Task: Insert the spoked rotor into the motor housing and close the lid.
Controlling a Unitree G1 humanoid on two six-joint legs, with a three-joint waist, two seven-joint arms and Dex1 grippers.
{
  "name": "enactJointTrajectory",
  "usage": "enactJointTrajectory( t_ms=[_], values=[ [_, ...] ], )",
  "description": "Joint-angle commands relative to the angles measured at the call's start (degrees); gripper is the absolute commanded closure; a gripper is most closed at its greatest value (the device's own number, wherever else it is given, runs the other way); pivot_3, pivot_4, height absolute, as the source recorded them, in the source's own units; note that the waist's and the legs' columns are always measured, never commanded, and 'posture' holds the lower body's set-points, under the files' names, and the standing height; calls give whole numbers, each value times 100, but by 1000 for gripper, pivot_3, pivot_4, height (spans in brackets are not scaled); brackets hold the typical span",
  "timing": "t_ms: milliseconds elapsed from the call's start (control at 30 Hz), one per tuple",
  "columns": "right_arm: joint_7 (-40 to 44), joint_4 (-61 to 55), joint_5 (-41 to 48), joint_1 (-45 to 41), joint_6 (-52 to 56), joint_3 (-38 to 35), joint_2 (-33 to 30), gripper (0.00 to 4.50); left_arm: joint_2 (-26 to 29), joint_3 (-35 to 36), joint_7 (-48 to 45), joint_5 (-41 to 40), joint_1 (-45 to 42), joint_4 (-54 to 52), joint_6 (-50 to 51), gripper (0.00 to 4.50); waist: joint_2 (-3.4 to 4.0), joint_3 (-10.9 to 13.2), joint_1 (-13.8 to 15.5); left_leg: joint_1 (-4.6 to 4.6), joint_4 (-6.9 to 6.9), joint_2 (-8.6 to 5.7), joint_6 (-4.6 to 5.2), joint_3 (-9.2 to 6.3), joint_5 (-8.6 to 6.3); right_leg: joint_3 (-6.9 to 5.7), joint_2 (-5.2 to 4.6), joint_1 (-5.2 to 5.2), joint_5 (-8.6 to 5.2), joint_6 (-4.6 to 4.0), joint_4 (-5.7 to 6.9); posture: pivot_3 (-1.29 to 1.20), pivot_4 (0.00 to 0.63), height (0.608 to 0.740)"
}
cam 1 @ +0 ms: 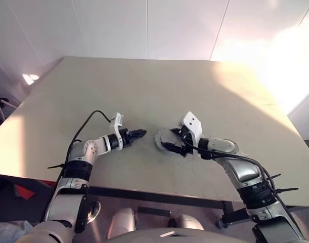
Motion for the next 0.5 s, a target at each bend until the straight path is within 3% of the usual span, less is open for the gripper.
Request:
enactJointTrajectory(
  t_ms=[33, 500],
  values=[
    [78, -180, 51, 10, -1, 5, -30, 1328, 94, 37, 199, 257, 55, 121, -80, 2398, 0, 0, -5, 0, 1, 0, 0, 0, 0, 0, 0, 0, -2, 3, 0, 0, 0, 740],
    [-198, 35, -204, -86, -326, -112, 72, 1328, 31, -30, 211, 269, 148, 2, -17, 2398, -4, 1, -13, 0, 13, 1, -1, 0, 0, 0, -1, 0, -12, 22, 8, 0, 0, 740]
  ],
)
